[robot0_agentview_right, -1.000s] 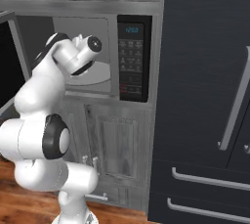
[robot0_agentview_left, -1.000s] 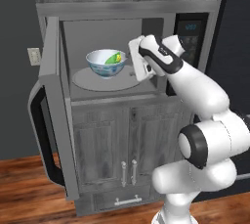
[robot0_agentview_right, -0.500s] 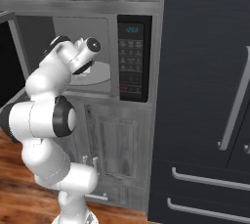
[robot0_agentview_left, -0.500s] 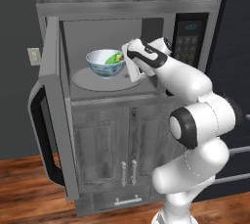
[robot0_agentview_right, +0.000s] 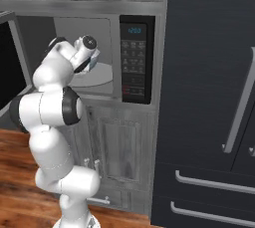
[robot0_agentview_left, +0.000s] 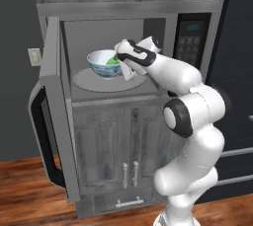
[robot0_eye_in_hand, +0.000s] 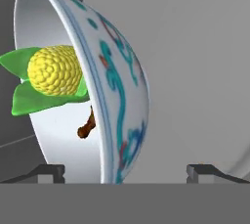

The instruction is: The microwave is finished heating the chicken drumstick and corn. Take the bowl containing the food and place it on the dining counter.

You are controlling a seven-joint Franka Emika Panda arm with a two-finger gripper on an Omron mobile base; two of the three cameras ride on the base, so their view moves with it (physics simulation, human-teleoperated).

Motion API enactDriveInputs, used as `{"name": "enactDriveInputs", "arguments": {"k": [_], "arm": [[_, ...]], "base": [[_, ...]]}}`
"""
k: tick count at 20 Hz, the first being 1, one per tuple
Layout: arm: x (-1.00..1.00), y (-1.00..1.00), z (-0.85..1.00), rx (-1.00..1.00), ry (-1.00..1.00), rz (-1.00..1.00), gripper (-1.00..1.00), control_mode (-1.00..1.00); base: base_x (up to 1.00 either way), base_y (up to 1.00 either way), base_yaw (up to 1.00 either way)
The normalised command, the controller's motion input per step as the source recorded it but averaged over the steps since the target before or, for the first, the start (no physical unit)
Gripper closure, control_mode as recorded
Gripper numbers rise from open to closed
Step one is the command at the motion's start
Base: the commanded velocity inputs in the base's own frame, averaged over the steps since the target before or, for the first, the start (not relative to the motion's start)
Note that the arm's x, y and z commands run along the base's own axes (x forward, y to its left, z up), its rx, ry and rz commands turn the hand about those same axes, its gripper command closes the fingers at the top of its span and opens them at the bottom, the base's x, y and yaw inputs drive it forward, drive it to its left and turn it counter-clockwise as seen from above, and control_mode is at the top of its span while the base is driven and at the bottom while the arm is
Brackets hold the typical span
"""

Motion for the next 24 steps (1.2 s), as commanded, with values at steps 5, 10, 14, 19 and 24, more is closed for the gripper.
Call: {"name": "enactDriveInputs", "arguments": {"k": [5,10,14,19,24], "arm": [[0.37,0.18,-0.11,-0.04,0.0,0.0,-1.0,-1.0],[0.3,0.16,-0.17,-0.05,0.0,0.0,-1.0,-1.0],[0.19,0.1,-0.22,-0.06,0.0,0.0,1.0,-1.0],[0.01,0.0,-0.05,-0.01,0.03,0.0,1.0,-1.0],[0.0,0.0,0.0,0.0,0.0,0.0,1.0,-1.0]], "base": [[0.0,0.0,0.0],[0.0,0.0,0.0],[0.0,0.0,0.0],[0.0,0.0,0.0],[0.0,0.0,0.0]]}}
